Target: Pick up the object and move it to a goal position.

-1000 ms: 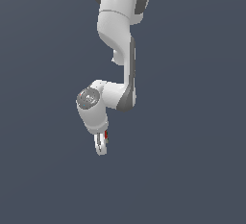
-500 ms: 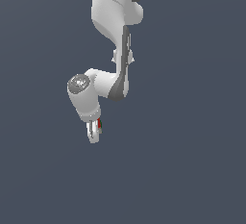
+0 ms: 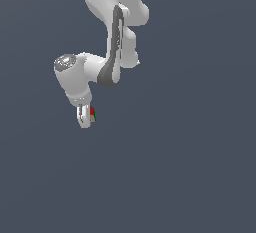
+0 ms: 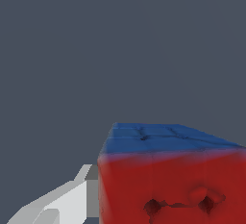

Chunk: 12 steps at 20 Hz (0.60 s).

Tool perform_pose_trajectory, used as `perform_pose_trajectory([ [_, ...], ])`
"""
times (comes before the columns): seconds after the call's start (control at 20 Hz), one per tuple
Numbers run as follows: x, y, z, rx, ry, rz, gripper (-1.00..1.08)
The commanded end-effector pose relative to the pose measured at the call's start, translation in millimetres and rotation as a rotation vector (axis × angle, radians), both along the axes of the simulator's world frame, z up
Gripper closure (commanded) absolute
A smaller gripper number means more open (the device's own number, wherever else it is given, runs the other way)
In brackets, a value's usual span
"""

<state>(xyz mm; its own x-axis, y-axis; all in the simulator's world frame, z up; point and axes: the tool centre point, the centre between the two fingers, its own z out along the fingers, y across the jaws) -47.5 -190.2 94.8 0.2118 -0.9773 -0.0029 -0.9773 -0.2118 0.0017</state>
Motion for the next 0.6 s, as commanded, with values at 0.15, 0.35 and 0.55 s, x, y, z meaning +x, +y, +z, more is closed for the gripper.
perform_pose_trajectory([
  [0.15, -32, -27, 19, 0.001, -0.002, 0.0, 1.08],
  [0.35, -49, -41, 28, 0.0, -0.003, 0.0, 1.08],
  [0.55, -57, -49, 34, -0.001, -0.002, 0.0, 1.08],
])
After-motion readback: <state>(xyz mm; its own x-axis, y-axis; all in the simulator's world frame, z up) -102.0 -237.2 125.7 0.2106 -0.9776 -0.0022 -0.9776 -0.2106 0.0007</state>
